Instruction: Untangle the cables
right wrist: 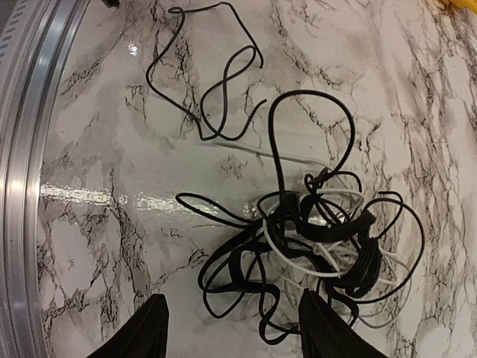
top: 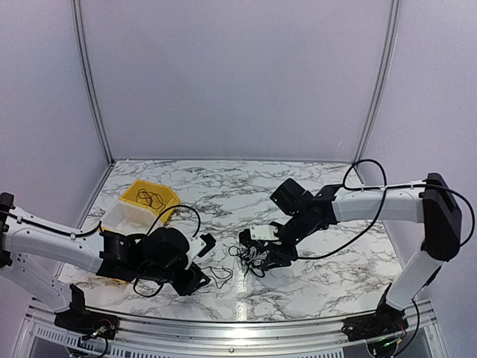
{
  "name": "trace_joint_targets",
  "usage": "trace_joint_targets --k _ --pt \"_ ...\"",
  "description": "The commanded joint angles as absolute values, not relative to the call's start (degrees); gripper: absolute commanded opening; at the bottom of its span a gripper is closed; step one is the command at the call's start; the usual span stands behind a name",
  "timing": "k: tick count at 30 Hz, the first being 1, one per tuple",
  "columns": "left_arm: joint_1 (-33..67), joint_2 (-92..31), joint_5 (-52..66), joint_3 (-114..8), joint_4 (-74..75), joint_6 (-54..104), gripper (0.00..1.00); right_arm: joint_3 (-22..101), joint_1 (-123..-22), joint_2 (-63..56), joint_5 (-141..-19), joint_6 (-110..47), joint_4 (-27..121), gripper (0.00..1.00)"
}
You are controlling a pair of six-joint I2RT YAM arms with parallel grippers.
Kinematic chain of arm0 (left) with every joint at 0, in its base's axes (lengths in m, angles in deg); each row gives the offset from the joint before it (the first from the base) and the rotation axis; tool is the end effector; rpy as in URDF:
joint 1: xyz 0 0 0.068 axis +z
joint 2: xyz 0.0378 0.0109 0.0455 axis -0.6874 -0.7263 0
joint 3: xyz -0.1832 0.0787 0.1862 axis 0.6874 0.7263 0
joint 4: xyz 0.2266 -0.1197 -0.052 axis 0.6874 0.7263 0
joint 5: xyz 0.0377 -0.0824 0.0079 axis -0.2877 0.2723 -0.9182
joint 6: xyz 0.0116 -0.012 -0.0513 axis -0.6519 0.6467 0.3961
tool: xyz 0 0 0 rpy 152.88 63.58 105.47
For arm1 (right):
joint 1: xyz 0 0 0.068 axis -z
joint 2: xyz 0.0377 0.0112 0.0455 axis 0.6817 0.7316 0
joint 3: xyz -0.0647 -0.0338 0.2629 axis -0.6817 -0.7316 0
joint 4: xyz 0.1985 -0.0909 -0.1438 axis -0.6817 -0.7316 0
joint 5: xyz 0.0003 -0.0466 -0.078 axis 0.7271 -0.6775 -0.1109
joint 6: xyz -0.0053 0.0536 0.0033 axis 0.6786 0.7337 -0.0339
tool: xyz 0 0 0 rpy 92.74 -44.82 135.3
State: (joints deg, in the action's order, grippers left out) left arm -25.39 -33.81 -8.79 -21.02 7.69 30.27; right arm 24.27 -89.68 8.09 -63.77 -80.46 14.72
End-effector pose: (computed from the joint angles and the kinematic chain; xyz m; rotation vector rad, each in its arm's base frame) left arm 0.1042 -0.2558 0.1913 0.9895 2.1910 -0.5811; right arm 0.2061 0.2401 0.2000 -1.9566 1.8235 0.5981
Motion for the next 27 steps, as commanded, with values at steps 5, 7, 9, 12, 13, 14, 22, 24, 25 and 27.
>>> trace_joint_targets --k 5,7,9,12,13,14,22,24,25,27 --pt "-28.5 -31.7 -10.4 -15.8 -1.0 31.5 0.46 33.8 -92.8 13.8 -67.8 -79.4 17.6 0.60" --pt "-28.5 -32.6 -11.6 -14.8 -2.9 31.4 0.46 34.1 -93.0 15.7 -68.5 -77.9 19.7 0.60" --pt "-28.5 -33.7 -12.7 -14.3 -4.5 31.3 0.46 34.5 -93.1 17.8 -69.5 -77.1 20.3 0.59" --pt "-28.5 -35.2 -14.8 -13.7 -7.0 30.8 0.44 34.2 -93.2 20.3 -70.8 -76.2 21.1 0.58" --pt "-28.5 -35.6 -15.2 -13.5 -7.8 30.6 0.43 34.1 -93.1 20.8 -71.0 -76.1 21.4 0.57" --pt "-28.5 -35.9 -15.4 -13.4 -8.5 30.3 0.43 34.0 -93.1 21.1 -71.2 -76.1 21.5 0.57" --pt "-28.5 -38.7 -15.2 -14.0 -9.0 28.8 0.30 32.9 -93.1 23.7 -74.6 -75.6 23.7 0.48" --pt "-28.4 -39.5 -15.0 -14.1 -9.0 28.5 0.27 32.8 -93.1 24.3 -75.5 -75.5 24.1 0.47" --pt "-28.5 -39.8 -14.9 -14.2 -9.0 28.4 0.27 32.7 -93.1 24.5 -76.2 -75.4 24.2 0.46" --pt "-28.4 -40.6 -14.8 -14.2 -8.9 28.2 0.26 32.5 -92.8 24.5 -77.3 -75.2 24.9 0.43"
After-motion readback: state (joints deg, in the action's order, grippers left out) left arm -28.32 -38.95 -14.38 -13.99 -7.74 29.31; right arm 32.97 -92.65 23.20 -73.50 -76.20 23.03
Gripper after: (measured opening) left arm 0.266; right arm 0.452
